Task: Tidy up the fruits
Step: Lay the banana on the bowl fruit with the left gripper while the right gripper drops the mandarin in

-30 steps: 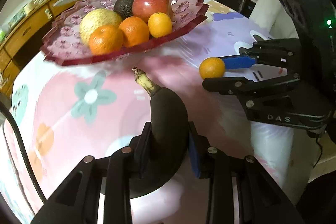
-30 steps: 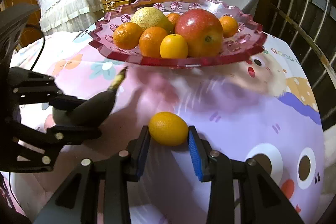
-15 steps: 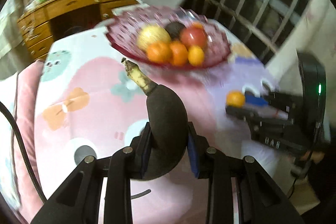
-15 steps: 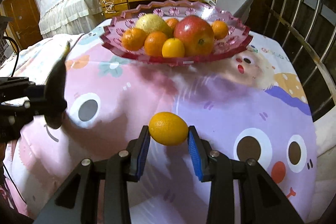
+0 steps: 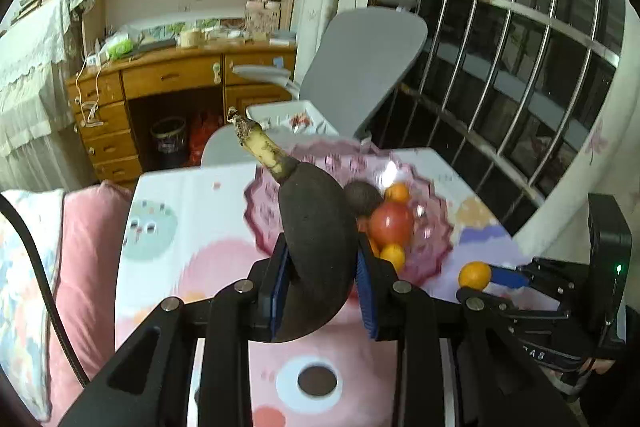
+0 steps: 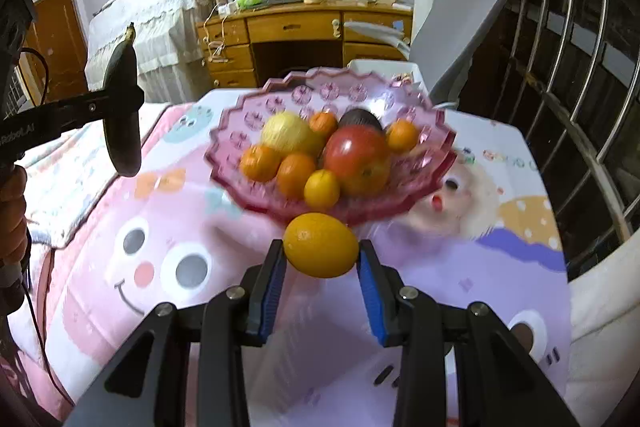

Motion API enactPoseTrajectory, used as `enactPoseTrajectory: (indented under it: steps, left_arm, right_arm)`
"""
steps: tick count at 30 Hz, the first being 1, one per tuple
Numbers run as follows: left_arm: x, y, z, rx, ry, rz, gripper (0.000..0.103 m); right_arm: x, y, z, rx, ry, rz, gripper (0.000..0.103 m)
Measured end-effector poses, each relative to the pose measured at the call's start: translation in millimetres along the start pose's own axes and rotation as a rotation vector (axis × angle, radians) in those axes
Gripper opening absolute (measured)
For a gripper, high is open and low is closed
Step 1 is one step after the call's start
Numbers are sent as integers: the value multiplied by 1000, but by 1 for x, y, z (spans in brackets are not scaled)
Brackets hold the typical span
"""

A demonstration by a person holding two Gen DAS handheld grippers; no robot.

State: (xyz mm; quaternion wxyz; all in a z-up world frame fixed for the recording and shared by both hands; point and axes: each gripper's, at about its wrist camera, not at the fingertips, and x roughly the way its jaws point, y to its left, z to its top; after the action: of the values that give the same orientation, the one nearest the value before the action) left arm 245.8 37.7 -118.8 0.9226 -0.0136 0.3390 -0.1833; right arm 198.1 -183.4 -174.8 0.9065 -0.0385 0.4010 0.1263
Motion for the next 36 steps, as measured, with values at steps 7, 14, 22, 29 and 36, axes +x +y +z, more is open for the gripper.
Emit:
enactPoseTrajectory:
  steps: [7, 14, 22, 29, 36]
  left_arm:
    - [30, -7, 38, -2, -34, -7, 28]
    - [88, -8, 50, -41, 26, 32, 28]
    - [132, -10, 52, -44, 79, 87, 31]
    - [143, -18, 61, -11, 81, 129, 48]
    - [127, -15, 50, -45, 131, 116, 61]
  right_arm:
    - [8, -16, 24, 7, -30, -10, 37]
    - [30, -32, 35, 27, -23, 26, 37]
    - [58, -42, 36, 48, 26, 59, 37]
    - [63, -43, 38, 80, 45, 60, 41]
    - [47, -39, 38, 117, 24, 51, 53]
